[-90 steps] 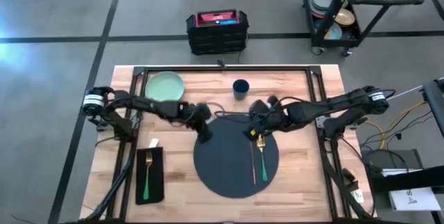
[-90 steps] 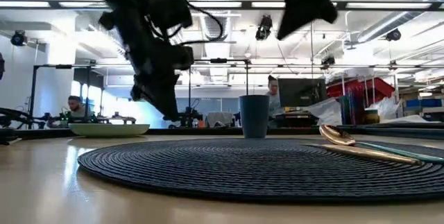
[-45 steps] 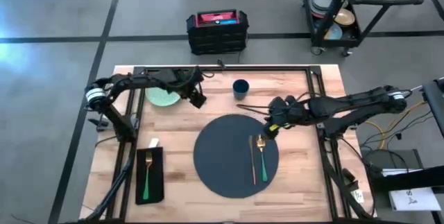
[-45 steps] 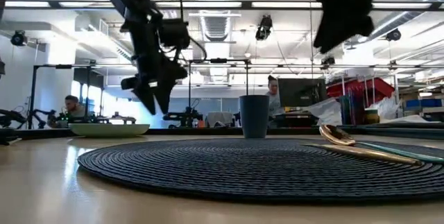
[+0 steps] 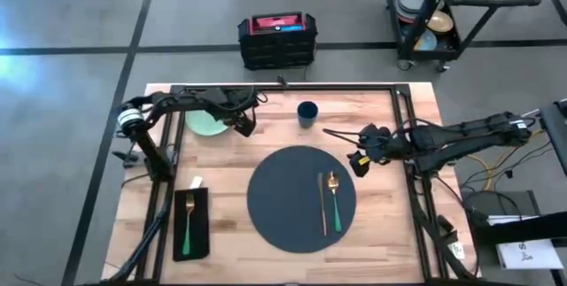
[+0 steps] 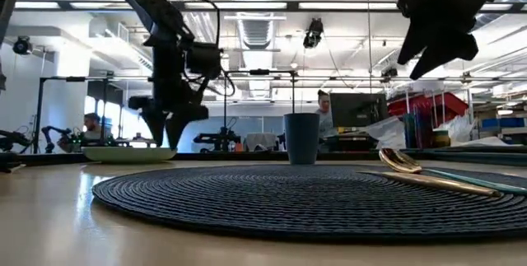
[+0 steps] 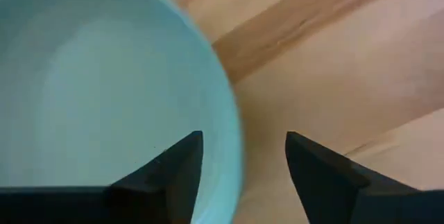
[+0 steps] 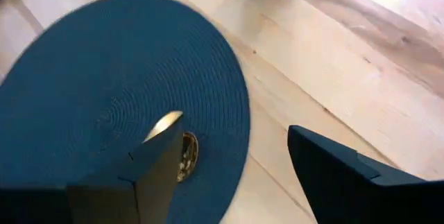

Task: Set table place
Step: Put the green plate on the black placemat, then adjust the black placemat, then adjust the green plate

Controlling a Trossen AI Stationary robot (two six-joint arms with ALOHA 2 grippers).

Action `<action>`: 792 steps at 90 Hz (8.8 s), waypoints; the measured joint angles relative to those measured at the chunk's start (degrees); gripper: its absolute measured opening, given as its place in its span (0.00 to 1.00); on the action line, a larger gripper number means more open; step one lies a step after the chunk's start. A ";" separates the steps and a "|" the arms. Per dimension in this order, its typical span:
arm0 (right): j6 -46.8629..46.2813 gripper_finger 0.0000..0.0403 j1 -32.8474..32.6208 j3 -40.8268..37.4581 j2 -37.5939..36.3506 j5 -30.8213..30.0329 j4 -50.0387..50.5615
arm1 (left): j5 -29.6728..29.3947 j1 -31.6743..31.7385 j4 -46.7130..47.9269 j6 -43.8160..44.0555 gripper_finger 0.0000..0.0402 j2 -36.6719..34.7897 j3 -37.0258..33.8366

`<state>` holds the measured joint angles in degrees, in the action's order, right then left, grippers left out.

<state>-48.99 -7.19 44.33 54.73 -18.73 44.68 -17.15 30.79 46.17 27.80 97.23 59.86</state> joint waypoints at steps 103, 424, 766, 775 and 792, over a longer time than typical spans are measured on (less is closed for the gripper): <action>8.17 0.23 -0.01 -0.02 0.47 -1.26 -0.55 | 16.84 -40.14 -12.82 11.88 0.00 -12.26 4.28; -38.22 0.00 -31.06 -21.88 0.45 11.70 -9.98 | 41.56 -41.82 -37.61 -7.37 0.00 26.04 24.85; -18.62 0.00 -18.64 -15.46 13.97 7.99 -23.95 | 19.64 -41.64 -36.61 5.13 0.00 9.80 11.87; -18.55 0.00 -18.64 -15.45 13.97 7.97 -23.88 | 19.57 -41.64 -39.14 6.74 0.00 9.77 9.25; -18.49 0.00 -18.64 -15.45 13.97 7.63 -23.52 | 19.30 -41.64 -34.13 10.30 0.00 9.80 7.17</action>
<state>-67.48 -25.82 28.88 68.71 -11.10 21.15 2.15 -10.85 12.04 38.10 107.02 67.03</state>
